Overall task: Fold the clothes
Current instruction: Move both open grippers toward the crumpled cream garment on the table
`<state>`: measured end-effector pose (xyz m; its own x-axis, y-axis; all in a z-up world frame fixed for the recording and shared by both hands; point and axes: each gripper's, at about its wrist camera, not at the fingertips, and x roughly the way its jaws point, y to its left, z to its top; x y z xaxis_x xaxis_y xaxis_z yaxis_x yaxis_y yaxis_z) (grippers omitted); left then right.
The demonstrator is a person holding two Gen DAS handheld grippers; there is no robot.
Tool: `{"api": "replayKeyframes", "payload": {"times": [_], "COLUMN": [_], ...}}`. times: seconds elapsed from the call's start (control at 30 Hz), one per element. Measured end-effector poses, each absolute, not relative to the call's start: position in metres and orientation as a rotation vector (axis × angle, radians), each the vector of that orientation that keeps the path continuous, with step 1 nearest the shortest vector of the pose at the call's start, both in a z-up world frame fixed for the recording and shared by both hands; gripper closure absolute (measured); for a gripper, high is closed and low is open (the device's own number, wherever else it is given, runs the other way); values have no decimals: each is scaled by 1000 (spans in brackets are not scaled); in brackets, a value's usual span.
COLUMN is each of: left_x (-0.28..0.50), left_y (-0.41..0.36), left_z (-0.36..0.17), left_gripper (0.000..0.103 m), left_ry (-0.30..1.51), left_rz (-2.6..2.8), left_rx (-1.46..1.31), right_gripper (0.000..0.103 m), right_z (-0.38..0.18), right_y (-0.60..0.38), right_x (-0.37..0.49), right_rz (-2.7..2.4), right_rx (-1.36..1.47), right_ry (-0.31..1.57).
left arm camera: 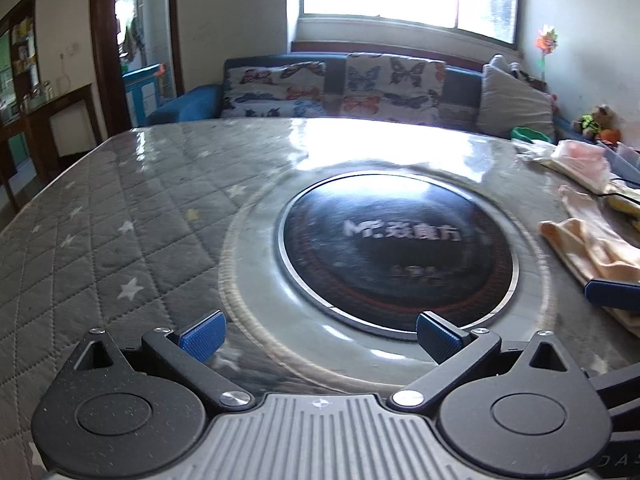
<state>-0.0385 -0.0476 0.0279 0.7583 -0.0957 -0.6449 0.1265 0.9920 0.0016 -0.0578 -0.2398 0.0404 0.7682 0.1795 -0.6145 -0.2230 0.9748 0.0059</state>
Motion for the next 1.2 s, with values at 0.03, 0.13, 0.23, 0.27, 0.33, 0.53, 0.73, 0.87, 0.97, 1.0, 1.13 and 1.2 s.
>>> {"api": "replayKeyframes", "payload": {"times": [0.03, 0.13, 0.23, 0.27, 0.33, 0.53, 0.73, 0.87, 0.97, 1.0, 1.13, 1.2], "left_x": [-41, -47, -53, -56, -60, -73, -89, -100, -107, -109, -118, -121], "left_y": [-51, -62, -73, -77, -85, -107, -127, -140, -150, -152, -163, -167], "left_z": [30, 35, 39, 40, 42, 49, 54, 53, 53, 52, 52, 52], "left_gripper": [0, 0, 0, 0, 0, 0, 0, 0, 0, 0, 0, 0], "left_ry": [698, 693, 691, 689, 688, 677, 668, 674, 678, 680, 679, 680], "left_rz": [-130, -151, -183, -193, -209, -266, -326, -368, -399, -409, -442, -452], "left_rx": [49, 62, 80, 87, 98, 123, 142, 154, 167, 168, 182, 187], "right_gripper": [0, 0, 0, 0, 0, 0, 0, 0, 0, 0, 0, 0], "right_z": [42, 46, 49, 50, 52, 60, 64, 63, 61, 61, 59, 59], "right_y": [-243, -252, -260, -263, -269, -284, -300, -310, -317, -319, -328, -331], "right_x": [-62, -74, -84, -88, -95, -115, -137, -153, -162, -165, -174, -179], "right_rz": [212, 192, 172, 165, 153, 116, 51, 6, -28, -39, -69, -86], "right_rx": [-63, -60, -64, -64, -63, -62, -29, 0, 18, 23, 45, 47], "right_ry": [658, 659, 661, 663, 665, 662, 673, 685, 695, 698, 700, 701]}}
